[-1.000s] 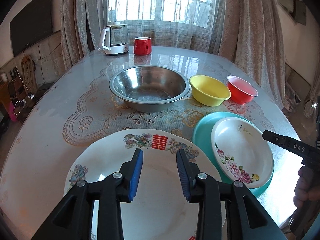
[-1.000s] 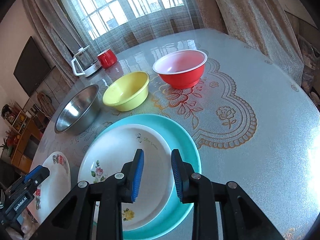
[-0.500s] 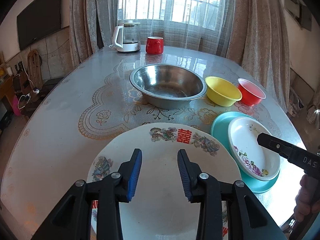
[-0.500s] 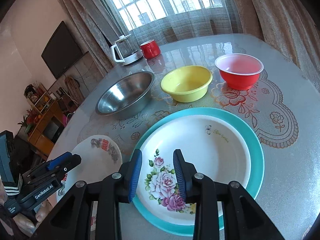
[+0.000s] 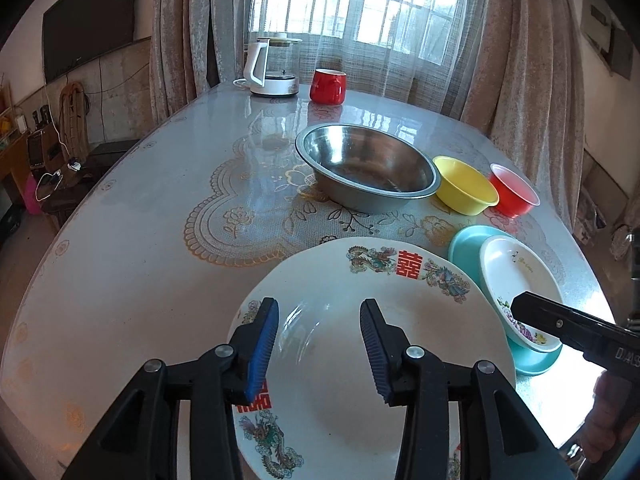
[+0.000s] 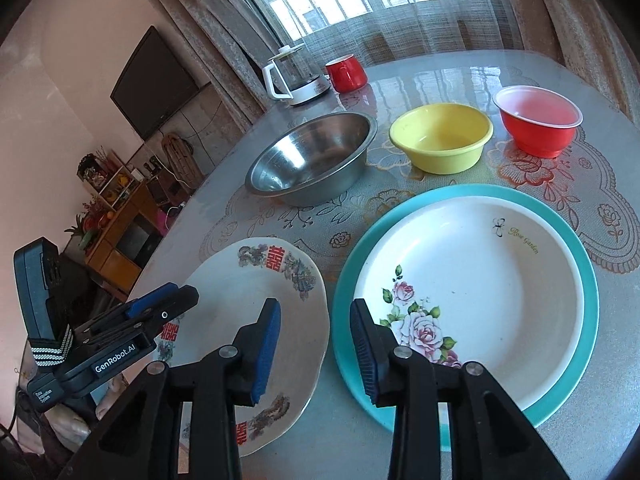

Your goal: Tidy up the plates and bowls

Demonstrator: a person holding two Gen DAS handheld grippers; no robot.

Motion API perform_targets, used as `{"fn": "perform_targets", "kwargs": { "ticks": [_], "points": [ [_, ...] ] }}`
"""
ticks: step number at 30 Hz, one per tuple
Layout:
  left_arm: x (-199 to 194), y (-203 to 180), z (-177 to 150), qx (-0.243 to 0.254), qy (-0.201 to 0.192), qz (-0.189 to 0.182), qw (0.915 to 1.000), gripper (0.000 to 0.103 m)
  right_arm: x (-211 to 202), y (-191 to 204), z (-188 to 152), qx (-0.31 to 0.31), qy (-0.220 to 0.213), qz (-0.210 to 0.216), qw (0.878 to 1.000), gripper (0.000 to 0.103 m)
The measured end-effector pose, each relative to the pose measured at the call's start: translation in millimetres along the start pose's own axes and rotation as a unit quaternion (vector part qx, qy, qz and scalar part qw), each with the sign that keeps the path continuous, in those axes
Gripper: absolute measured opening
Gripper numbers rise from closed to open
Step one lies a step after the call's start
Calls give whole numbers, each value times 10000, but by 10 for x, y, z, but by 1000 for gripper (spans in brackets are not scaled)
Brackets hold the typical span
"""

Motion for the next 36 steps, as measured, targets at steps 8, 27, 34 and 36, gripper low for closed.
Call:
{"fn": "perform_targets", "kwargs": {
  "ticks": [8,27,34,36],
  "points": [
    [-16,341,105,-302,-37,-143,9994,44,-5,147,-98,-64,149,208,9997,38],
    [131,450,-14,-161,309,-785,9963,43,118,223,-457,-17,643,450,9969,38],
    [219,393,-87,-43,409,-920,9949,30,337,199,-427,-47,444,311,9985,38],
    [216,392,-95,62,344,-856,9957,29,356,221,-427,-152,360,300,9988,32]
  ]
}}
Point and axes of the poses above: each gripper's, at about its wrist camera, not at the fingertips, and x roughly the way its jaws point, y to its left, z to its top, the point moved 8 cm from there along x, roughly the way its jaws point, and after that the axes turned 8 degrees about -x, right-handed, at the moved point
